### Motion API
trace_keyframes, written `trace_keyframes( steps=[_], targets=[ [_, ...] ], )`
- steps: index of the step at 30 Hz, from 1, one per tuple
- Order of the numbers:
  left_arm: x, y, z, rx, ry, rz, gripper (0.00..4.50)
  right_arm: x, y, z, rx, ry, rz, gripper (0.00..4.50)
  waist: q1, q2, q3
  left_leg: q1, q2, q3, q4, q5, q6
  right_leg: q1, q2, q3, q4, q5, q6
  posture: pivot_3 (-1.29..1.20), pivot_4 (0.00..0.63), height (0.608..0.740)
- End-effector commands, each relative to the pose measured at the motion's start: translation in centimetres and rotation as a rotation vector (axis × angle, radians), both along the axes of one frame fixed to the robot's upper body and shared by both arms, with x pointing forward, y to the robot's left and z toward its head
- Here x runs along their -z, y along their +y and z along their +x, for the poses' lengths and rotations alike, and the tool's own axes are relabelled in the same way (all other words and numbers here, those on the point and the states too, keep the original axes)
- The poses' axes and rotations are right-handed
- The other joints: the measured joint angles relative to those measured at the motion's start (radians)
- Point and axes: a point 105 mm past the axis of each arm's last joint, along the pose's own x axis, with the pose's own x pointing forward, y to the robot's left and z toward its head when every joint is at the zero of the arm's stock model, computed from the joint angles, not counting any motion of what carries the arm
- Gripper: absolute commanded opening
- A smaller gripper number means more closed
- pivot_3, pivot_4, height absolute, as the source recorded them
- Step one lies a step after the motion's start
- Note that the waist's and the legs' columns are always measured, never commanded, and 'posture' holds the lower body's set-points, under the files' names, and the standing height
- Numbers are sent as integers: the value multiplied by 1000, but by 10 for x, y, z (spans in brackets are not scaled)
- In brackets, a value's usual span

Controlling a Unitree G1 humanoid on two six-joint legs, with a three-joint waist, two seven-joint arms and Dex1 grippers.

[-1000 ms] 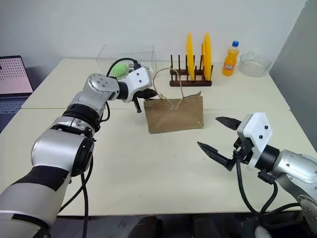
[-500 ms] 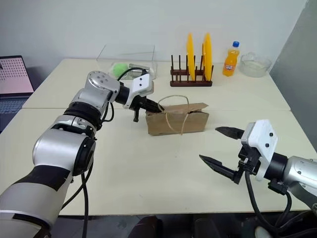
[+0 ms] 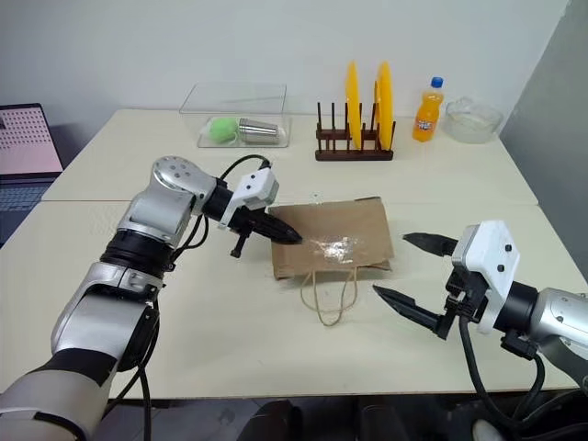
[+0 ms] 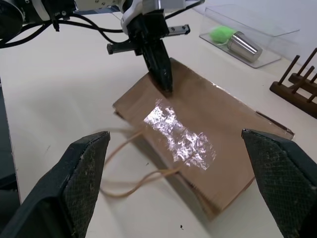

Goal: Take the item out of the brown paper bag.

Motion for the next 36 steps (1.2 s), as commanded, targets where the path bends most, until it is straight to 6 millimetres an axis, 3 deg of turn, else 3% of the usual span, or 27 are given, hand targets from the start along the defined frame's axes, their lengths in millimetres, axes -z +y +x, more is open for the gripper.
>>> trace_keyframes(
  steps=[1,16,19,24,36],
  targets=[
    [-29,5,3,-70,-70,-85,4,-7,0,-1,-11,-48,-1,4500,0,0,0,0,0,0,0,0,0,0,0,0,0,0,0,0,150,740],
    [-67,28,-13,-113,-282,-188,4,-9,-2,0,0,-64,12,4500,4,0,0,1,0,-1,0,0,0,1,0,0,-1,-2,3,0,150,740],
    [-59,31,-19,-73,-338,-144,563,-9,-2,-1,6,-64,11,4500,3,0,0,1,0,-1,0,0,0,2,0,0,-1,-2,3,0,150,740],
    [-40,32,-25,41,-456,-32,1993,-7,-1,-4,7,-54,6,4500,6,0,0,2,0,-1,0,0,0,3,-1,0,-1,-2,3,0,150,740],
    [16,26,-64,504,-451,229,1993,10,9,-23,-31,37,-32,4500,5,1,0,3,0,-1,-1,0,0,3,0,0,-1,-2,3,0,150,740]
  ],
)
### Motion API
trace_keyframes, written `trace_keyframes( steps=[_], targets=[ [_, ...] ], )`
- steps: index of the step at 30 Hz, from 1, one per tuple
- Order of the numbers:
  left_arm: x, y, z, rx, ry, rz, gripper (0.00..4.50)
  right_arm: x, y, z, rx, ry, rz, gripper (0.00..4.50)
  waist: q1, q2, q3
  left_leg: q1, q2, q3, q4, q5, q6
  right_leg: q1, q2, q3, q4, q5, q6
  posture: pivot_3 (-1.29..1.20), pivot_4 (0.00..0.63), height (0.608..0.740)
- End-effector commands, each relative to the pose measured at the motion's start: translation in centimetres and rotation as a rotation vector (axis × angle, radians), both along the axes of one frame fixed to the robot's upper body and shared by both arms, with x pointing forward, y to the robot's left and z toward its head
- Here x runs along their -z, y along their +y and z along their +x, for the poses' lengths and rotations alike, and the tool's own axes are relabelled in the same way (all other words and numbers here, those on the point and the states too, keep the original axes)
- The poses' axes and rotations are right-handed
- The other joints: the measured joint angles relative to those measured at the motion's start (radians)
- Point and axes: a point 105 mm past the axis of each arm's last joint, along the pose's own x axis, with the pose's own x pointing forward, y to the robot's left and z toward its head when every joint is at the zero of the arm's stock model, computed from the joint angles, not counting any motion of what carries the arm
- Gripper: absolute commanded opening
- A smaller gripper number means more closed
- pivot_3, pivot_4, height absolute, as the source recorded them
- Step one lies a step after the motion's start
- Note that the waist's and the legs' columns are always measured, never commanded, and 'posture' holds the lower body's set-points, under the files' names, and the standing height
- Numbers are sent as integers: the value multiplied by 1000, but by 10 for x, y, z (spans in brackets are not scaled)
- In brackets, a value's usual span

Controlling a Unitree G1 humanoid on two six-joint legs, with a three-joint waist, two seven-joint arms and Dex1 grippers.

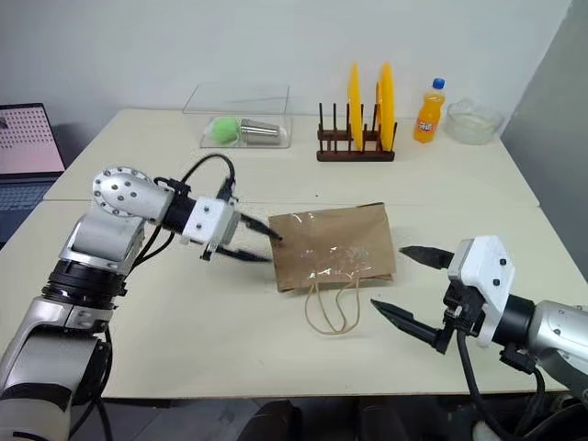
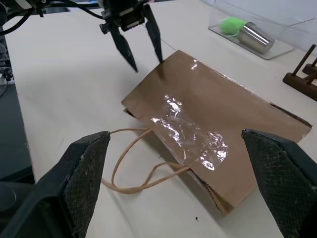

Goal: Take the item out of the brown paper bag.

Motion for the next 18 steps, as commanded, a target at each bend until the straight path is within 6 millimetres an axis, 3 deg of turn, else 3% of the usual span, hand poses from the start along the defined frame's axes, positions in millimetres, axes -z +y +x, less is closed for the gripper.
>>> trace_keyframes(
  steps=[1,7,11,18],
  targets=[
    [2,-9,-13,132,-35,25,1993,-1,6,-8,-20,-20,-14,4500,2,0,0,0,0,0,0,0,0,0,0,0,0,0,0,0,150,740],
    [7,-34,-33,302,-22,18,1993,16,9,-20,-34,49,-62,4500,2,0,0,0,0,0,1,0,0,2,0,0,-2,0,0,0,150,740],
    [9,-51,-45,380,0,-9,1993,17,11,-23,-42,61,-53,4500,2,0,0,1,0,0,1,0,0,3,0,0,-2,0,1,0,150,740],
    [27,-61,-52,454,-21,5,1993,19,7,-27,-36,84,-56,4500,1,0,0,3,0,0,0,0,0,4,1,0,-2,-1,1,0,150,740]
  ],
)
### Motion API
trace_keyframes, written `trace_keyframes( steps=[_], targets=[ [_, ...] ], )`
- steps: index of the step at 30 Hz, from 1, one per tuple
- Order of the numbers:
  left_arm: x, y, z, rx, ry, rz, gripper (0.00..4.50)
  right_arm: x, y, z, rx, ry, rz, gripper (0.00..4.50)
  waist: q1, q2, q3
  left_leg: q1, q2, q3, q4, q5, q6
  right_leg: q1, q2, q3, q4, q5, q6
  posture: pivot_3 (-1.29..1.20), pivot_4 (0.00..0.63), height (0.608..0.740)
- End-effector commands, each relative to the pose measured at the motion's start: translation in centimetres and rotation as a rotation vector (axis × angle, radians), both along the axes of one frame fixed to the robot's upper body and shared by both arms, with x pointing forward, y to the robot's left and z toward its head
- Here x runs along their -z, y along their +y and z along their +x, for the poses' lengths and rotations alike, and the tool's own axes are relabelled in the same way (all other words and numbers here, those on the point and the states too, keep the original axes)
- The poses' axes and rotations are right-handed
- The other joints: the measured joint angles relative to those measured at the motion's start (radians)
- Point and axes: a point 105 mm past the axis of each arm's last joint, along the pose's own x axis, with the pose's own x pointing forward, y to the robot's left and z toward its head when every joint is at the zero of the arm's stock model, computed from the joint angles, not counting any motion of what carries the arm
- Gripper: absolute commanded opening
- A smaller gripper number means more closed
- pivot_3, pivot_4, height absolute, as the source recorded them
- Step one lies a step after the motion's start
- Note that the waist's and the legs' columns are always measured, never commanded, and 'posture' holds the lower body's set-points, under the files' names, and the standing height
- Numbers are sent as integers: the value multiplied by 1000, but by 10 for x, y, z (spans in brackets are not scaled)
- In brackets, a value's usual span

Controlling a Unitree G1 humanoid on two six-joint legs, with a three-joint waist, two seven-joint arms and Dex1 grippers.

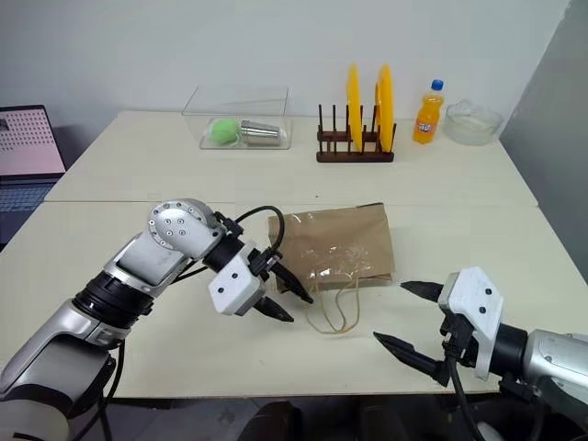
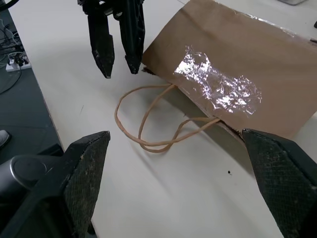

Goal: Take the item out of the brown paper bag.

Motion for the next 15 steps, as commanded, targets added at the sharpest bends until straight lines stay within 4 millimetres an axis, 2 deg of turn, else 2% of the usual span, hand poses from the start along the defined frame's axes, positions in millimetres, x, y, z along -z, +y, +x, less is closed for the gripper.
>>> trace_keyframes(
  steps=[1,6,15],
  targets=[
    [7,-6,-6,62,-36,1,1993,-10,12,-14,-75,-61,-16,4500,2,0,0,0,0,0,0,0,0,0,0,0,0,0,0,0,150,740],
    [15,-11,-6,82,-60,-5,1993,-7,11,-17,-72,-55,-14,4500,2,0,0,1,0,0,0,0,0,1,0,0,-1,0,0,0,150,740],
    [26,-18,5,65,-113,-22,1993,-8,12,-16,-69,-68,-13,4500,2,0,0,2,0,0,0,0,0,2,0,0,-1,0,0,0,150,740]
  ],
)
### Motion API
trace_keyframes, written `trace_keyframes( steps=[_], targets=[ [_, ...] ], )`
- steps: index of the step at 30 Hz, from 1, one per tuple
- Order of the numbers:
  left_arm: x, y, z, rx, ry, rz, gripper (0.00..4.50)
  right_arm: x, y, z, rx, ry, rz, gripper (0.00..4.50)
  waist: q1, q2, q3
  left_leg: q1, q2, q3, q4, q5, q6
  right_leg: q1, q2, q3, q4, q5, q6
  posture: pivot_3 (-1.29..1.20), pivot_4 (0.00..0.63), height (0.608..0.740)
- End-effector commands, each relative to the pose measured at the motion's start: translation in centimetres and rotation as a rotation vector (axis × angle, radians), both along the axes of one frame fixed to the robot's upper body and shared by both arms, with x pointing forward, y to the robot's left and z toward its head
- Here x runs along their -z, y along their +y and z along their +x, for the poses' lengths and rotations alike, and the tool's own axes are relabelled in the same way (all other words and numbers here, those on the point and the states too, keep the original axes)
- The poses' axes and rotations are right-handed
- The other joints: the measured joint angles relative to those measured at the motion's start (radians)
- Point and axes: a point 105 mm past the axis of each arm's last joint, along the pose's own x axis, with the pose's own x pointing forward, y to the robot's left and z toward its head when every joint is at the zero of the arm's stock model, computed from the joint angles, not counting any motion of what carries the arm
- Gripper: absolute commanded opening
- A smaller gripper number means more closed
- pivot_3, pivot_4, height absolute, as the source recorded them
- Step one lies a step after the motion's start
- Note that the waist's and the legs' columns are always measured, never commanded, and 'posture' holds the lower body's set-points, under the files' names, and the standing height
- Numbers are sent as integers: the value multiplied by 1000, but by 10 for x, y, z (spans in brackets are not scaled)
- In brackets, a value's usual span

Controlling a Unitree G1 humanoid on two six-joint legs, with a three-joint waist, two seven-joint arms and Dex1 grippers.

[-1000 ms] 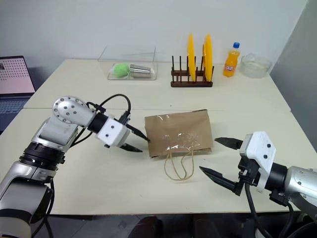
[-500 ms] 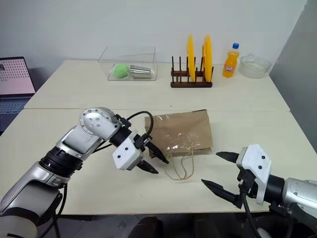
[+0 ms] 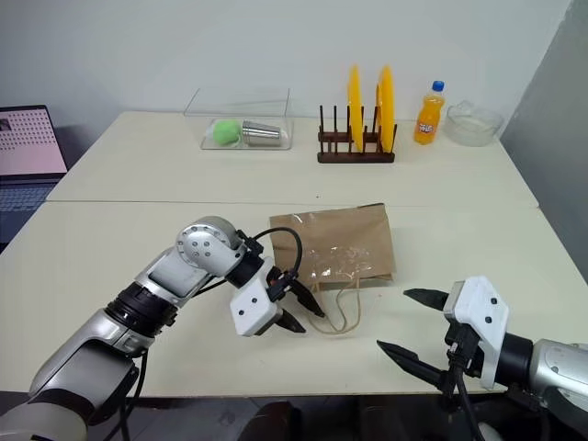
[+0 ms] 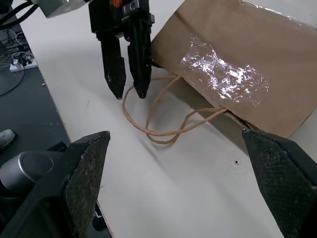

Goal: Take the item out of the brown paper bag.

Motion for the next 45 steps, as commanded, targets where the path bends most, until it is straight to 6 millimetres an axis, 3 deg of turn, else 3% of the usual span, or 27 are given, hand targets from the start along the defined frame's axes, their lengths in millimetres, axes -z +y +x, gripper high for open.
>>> trace_keyframes(
  steps=[1,4,9,18,26,35,45],
  targets=[
    [-2,-4,3,2,-37,-35,1993,-11,15,-9,-66,-78,-16,4500,0,0,0,0,0,0,0,0,0,0,0,0,0,0,0,0,150,740],
    [-1,-7,4,0,-39,-53,1474,-12,15,-9,-65,-81,-15,4500,0,0,0,0,0,0,0,0,0,0,0,0,0,0,0,0,150,740],
    [-7,-14,5,-35,7,-112,38,-11,16,-9,-67,-81,-17,4500,0,0,0,0,0,0,0,0,0,0,0,0,0,0,0,0,150,740],
    [-45,-5,24,-307,255,-218,38,5,21,-10,-122,-93,-114,4500,-1,0,0,0,0,-1,0,0,0,0,0,-1,-1,0,0,0,150,740],
    [-69,5,45,-466,327,-297,38,24,38,2,-224,-126,-209,4500,-4,0,0,0,0,-1,0,0,0,0,1,-1,-2,0,0,0,150,740],
    [-70,10,44,-486,345,-296,38,40,67,48,-282,-387,-334,4500,-4,0,0,-3,1,-2,-1,0,0,-2,1,-1,-4,0,0,0,150,740],
    [-70,12,46,-488,336,-290,38,59,92,61,-259,-400,-256,4500,-3,0,0,-3,1,-2,0,0,0,-4,1,-1,-2,0,0,0,150,740]
  ],
)
